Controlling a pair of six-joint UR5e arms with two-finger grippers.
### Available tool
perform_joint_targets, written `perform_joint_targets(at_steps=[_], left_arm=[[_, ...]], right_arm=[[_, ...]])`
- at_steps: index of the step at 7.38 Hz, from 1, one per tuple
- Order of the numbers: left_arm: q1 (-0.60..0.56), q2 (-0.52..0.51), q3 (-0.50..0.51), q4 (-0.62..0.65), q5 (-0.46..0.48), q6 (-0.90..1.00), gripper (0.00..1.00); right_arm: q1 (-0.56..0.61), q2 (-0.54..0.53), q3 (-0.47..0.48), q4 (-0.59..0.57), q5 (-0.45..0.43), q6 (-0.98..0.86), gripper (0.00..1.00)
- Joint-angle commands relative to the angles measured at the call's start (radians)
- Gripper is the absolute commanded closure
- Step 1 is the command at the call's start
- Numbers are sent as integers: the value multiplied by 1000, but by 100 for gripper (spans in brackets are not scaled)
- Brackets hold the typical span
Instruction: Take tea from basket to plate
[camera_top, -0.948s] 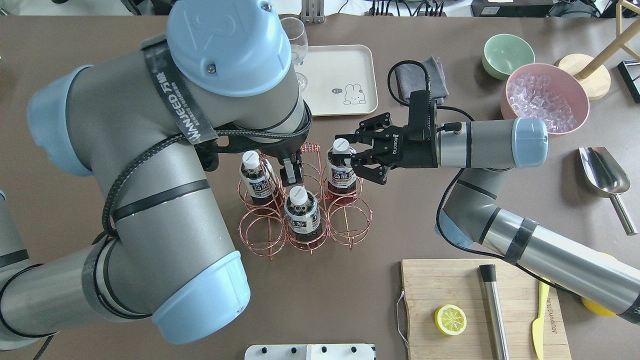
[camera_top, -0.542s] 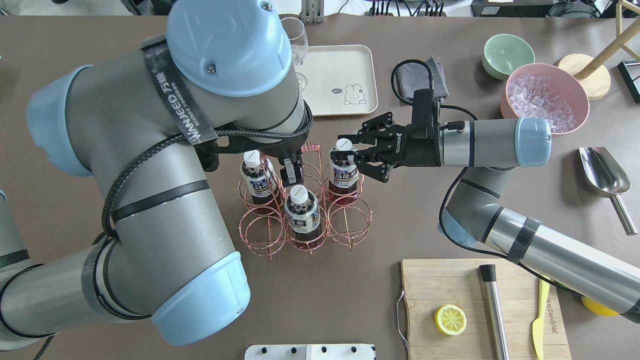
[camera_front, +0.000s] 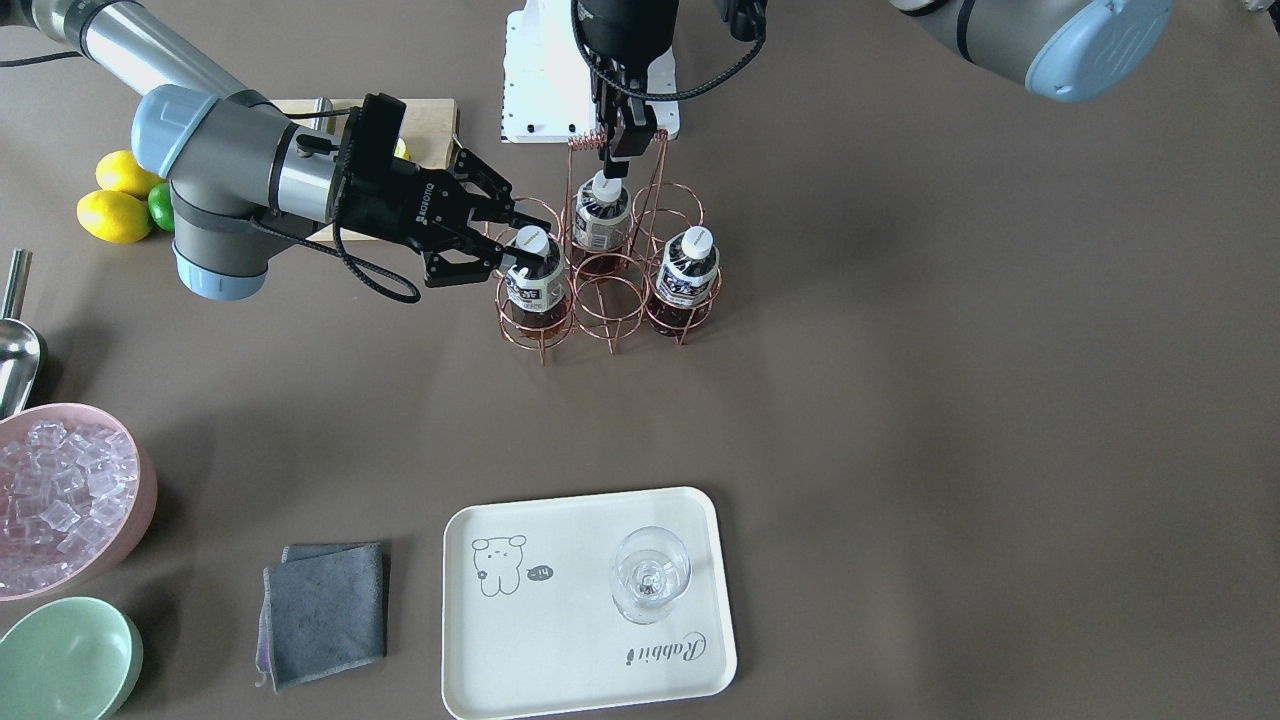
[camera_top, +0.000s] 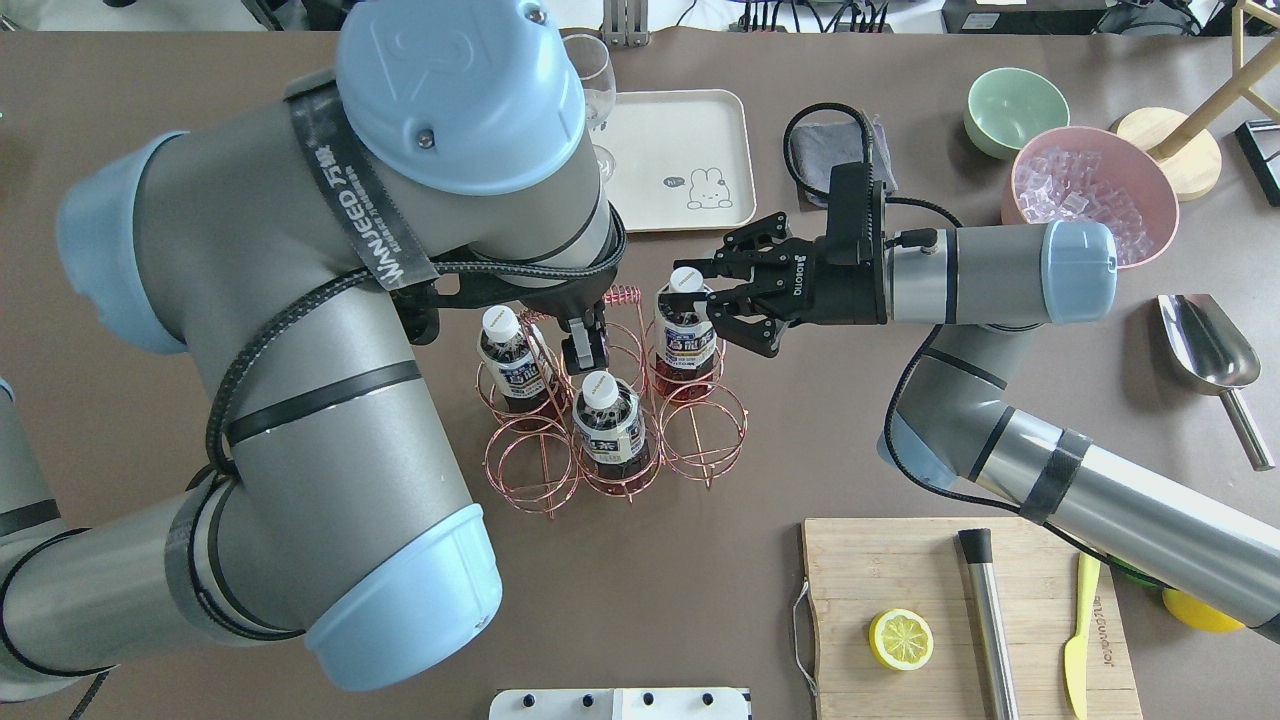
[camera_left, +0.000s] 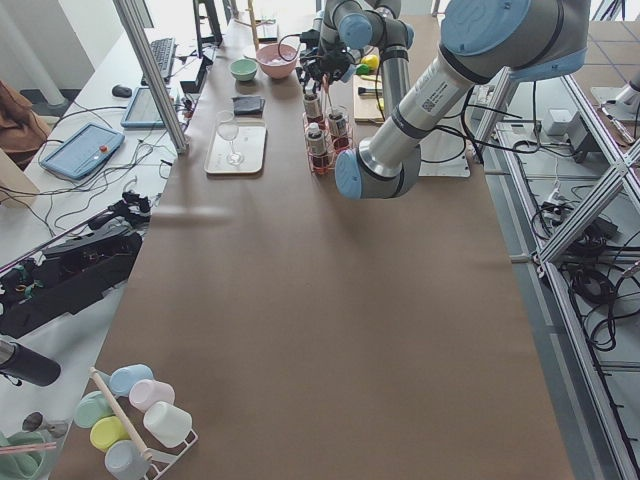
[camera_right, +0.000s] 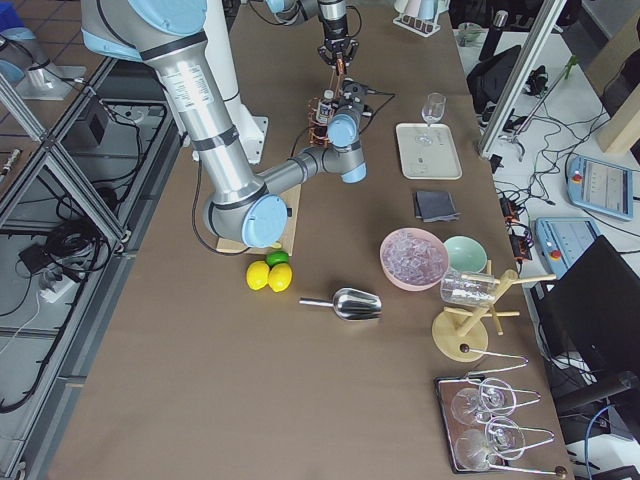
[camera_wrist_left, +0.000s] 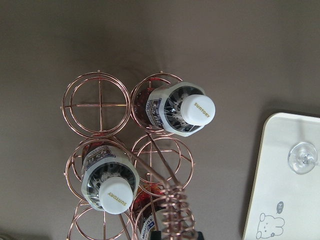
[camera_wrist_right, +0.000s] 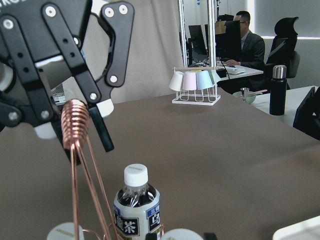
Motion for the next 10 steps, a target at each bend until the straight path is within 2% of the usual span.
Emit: perform_joint_targets(at_steps=[1, 3, 5, 6, 8, 10], left_arm=[[0, 1, 2, -1, 1, 0, 100], [0, 1, 3, 1, 1, 0, 100], [0, 1, 3, 2, 1, 0, 100], [0, 1, 0, 7, 1, 0, 100], [-56, 0, -52, 57, -3, 12, 100], [-163, 3, -110, 139, -94, 129, 100]], right_arm=[[26, -17, 189, -184, 20, 2, 100], [90, -16, 318, -329, 84, 17, 100], [168, -3, 363, -352, 127, 80, 100], [187, -3, 362, -351, 117, 69, 100], [205, -11, 336, -349, -27, 23, 100], [202, 50, 197, -346, -162, 23, 100]])
